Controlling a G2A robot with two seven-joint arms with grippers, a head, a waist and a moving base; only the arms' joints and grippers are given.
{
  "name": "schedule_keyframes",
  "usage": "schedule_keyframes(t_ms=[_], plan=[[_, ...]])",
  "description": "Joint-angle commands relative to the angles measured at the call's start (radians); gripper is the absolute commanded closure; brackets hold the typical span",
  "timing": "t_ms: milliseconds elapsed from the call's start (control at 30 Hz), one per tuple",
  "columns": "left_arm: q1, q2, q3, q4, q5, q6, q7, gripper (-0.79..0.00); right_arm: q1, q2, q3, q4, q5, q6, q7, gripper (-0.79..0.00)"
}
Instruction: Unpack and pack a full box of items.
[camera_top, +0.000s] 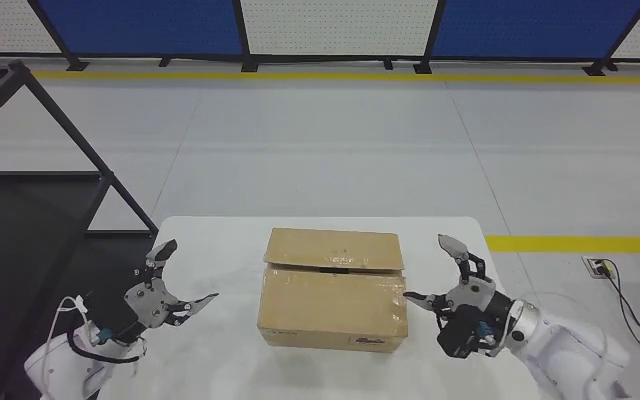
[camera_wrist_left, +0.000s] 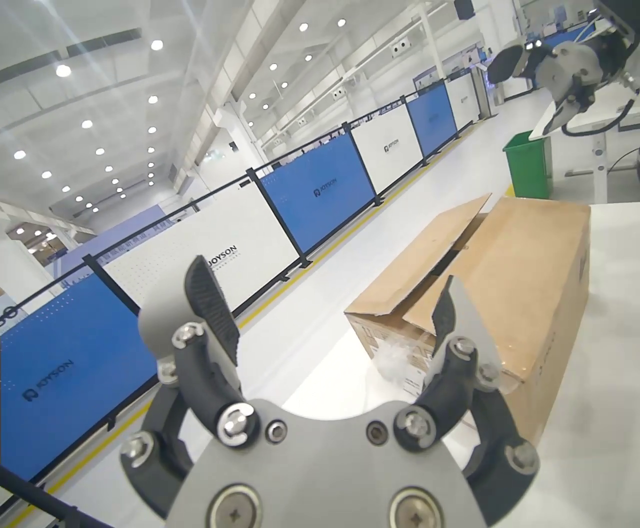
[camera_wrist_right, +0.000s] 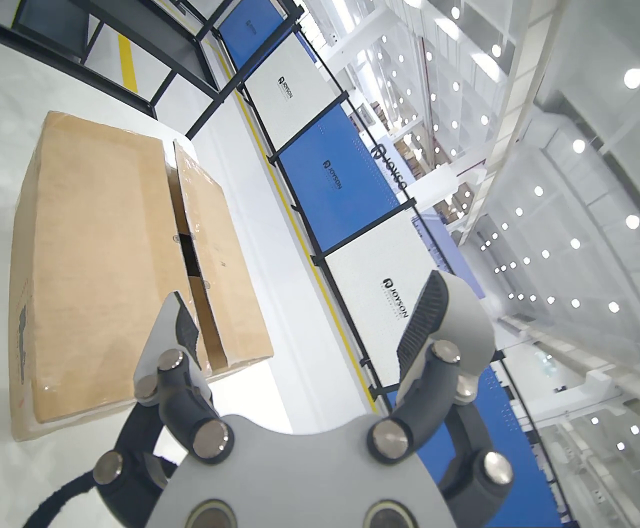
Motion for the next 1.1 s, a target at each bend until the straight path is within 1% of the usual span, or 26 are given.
schedule_keyframes(t_ms=[0, 67, 100, 133, 467, 567, 633, 700, 733, 767, 833, 900, 933, 1067], plan=[[-0.03, 0.005, 0.006, 0.036, -0.016, -0.045, 0.005, -0.785, 0.03, -0.004, -0.001, 0.049, 0.109, -0.037, 0.08, -0.785], [-0.057, 0.011, 0.01, 0.064, -0.025, -0.097, 0.002, -0.785, 0.057, -0.008, -0.003, 0.089, 0.213, -0.074, 0.142, -0.785], [-0.069, 0.015, 0.013, 0.072, -0.021, -0.131, -0.005, -0.785, 0.065, -0.009, -0.002, 0.095, 0.225, -0.076, 0.17, -0.785], [-0.08, 0.02, 0.009, 0.07, 0.003, -0.142, -0.016, -0.785, 0.065, -0.009, -0.002, 0.095, 0.225, -0.076, 0.17, -0.785], [-0.081, 0.022, 0.007, 0.068, 0.015, -0.138, -0.023, -0.785, 0.065, -0.009, -0.002, 0.095, 0.225, -0.076, 0.17, -0.785], [-0.067, 0.023, 0.018, 0.049, -0.007, -0.128, -0.049, -0.785, 0.064, -0.008, -0.02, 0.093, 0.239, -0.121, 0.16, -0.785], [-0.068, 0.025, 0.021, 0.045, -0.026, -0.129, -0.071, -0.785, 0.072, -0.008, -0.031, 0.122, 0.307, -0.186, 0.169, -0.785], [-0.073, 0.027, 0.026, 0.043, -0.044, -0.132, -0.094, -0.785, 0.092, -0.007, -0.034, 0.16, 0.4, -0.268, 0.232, -0.785], [-0.075, 0.028, 0.03, 0.042, -0.052, -0.135, -0.102, -0.785, 0.101, -0.008, -0.038, 0.193, 0.49, -0.318, 0.255, -0.785], [-0.077, 0.029, 0.034, 0.041, -0.06, -0.146, -0.107, -0.785, 0.117, -0.007, -0.037, 0.229, 0.563, -0.362, 0.306, -0.785], [-0.081, 0.032, 0.037, 0.039, -0.061, -0.147, -0.117, -0.785, 0.147, -0.007, -0.048, 0.296, 0.756, -0.408, 0.401, -0.785], [-0.079, 0.034, 0.037, 0.036, -0.062, -0.118, -0.111, -0.785, 0.174, -0.004, -0.07, 0.341, 0.945, -0.419, 0.516, -0.785], [-0.074, 0.035, 0.037, 0.032, -0.06, -0.095, -0.107, -0.785, 0.174, -0.004, -0.07, 0.341, 0.945, -0.419, 0.516, -0.785], [-0.074, 0.035, 0.037, 0.032, -0.06, -0.095, -0.107, -0.785, 0.174, -0.004, -0.07, 0.341, 0.945, -0.419, 0.516, -0.785]])
